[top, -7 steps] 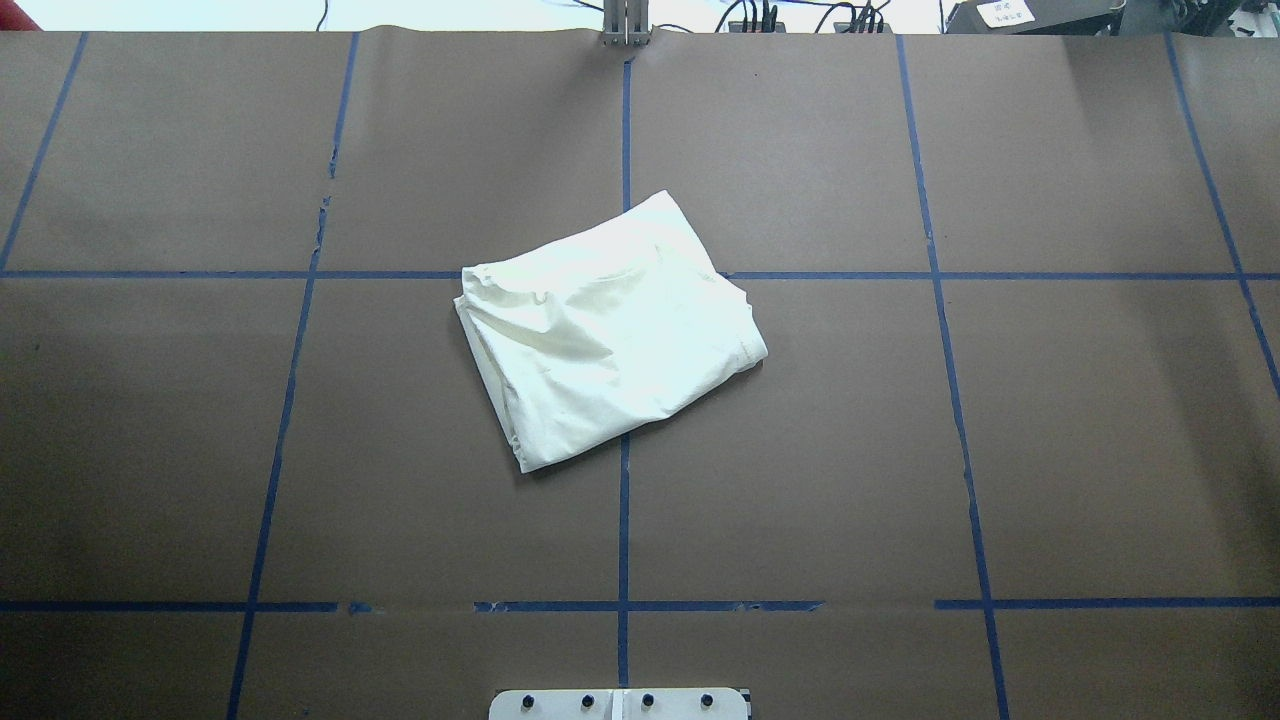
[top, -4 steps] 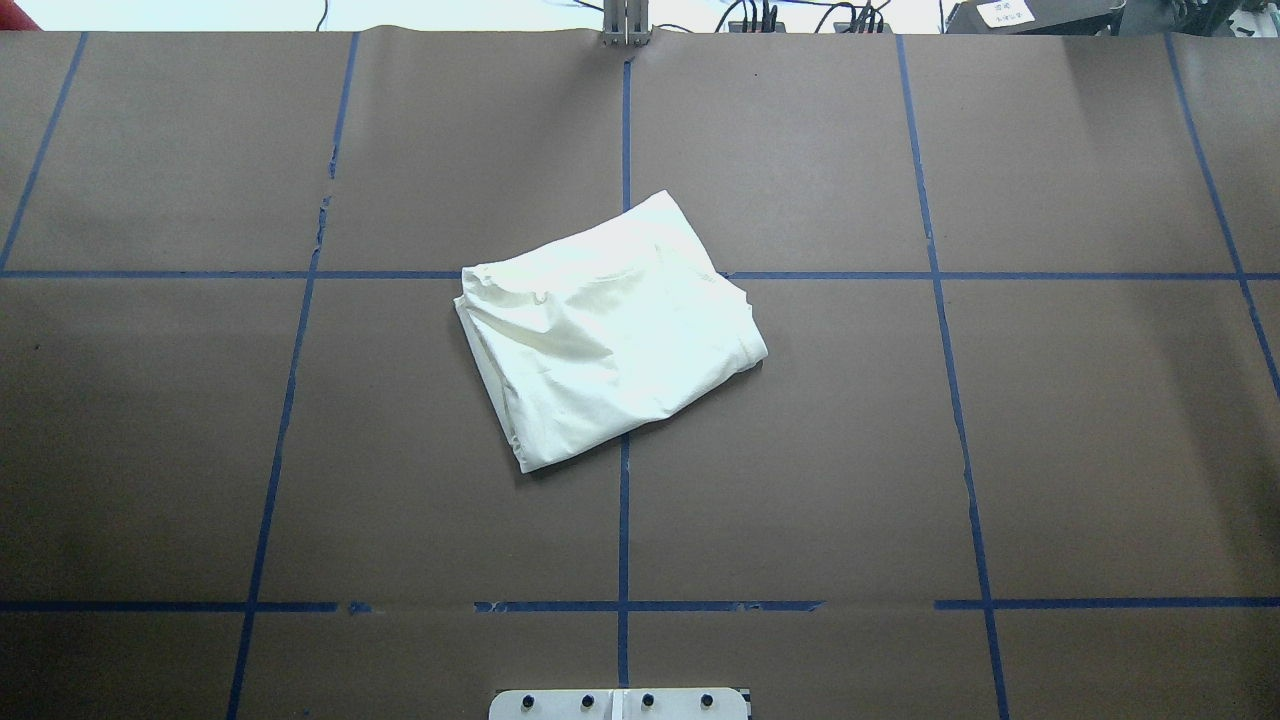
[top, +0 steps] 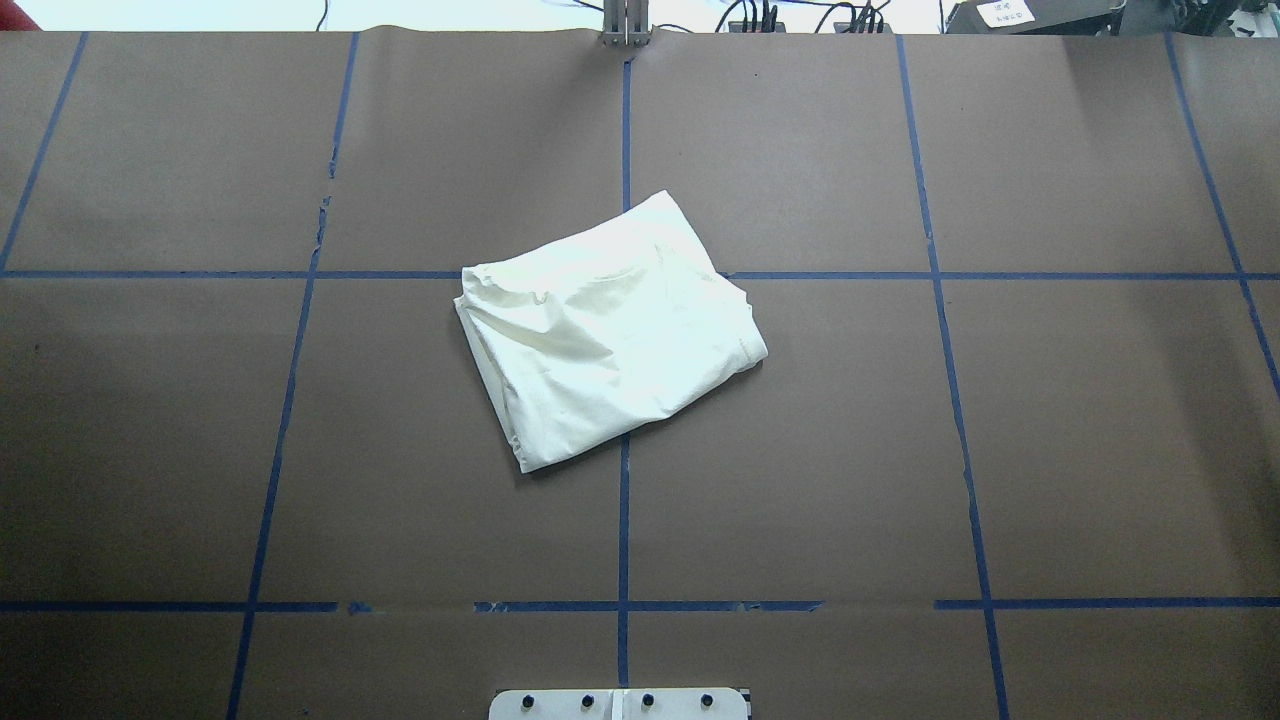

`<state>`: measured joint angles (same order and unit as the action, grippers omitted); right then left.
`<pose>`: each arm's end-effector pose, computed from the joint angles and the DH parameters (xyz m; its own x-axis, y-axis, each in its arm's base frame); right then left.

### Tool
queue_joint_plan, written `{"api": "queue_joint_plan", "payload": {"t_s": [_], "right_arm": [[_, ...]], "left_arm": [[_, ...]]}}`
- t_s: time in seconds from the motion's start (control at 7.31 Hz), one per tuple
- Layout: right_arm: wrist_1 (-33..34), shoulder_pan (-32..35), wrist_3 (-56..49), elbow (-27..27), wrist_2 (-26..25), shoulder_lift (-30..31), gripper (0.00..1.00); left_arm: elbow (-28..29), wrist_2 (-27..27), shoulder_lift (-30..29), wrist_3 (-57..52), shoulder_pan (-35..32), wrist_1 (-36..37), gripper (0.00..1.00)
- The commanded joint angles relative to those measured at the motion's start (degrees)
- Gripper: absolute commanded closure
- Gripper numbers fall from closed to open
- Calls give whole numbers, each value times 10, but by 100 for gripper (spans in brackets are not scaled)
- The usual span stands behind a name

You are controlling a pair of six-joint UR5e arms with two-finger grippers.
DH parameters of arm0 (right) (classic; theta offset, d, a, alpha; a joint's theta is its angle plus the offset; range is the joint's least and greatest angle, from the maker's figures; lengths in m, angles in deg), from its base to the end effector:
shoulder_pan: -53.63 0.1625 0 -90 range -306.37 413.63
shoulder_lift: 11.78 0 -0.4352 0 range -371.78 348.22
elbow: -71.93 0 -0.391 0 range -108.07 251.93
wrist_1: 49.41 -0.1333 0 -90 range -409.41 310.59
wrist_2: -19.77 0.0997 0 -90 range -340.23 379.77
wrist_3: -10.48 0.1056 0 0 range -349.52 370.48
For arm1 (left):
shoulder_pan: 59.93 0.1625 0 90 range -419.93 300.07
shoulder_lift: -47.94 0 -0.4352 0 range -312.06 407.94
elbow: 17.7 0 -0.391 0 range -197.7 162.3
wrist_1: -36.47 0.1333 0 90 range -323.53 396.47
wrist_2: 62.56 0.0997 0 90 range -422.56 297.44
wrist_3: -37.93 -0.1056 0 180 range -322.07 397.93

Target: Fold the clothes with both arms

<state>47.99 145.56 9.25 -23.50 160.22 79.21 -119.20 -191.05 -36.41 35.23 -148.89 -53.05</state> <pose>0.0680 -0.4764 0.6397 0.6356 0.0398 0.7710 -0.0200 0.9992 -0.0351 -0.0593 -0.4543 0.6287 0.7798 0.1193 -0.6146 -0.0549 0.9909 0.1227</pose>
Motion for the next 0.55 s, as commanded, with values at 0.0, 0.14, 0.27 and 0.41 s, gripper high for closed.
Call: {"api": "queue_joint_plan", "payload": {"t_s": [0.0,0.14,0.27,0.41], "right_arm": [[0,0,0,-3,0,0,0],[0,0,0,-1,0,0,0],[0,0,-1,-1,0,0,0],[0,0,-2,-1,0,0,0]], "left_arm": [[-1,-27,3,-2,2,5,0],[1,-43,5,-32,2,5,0],[2,-47,7,-48,2,6,0],[2,-47,8,-48,2,5,0]]}}
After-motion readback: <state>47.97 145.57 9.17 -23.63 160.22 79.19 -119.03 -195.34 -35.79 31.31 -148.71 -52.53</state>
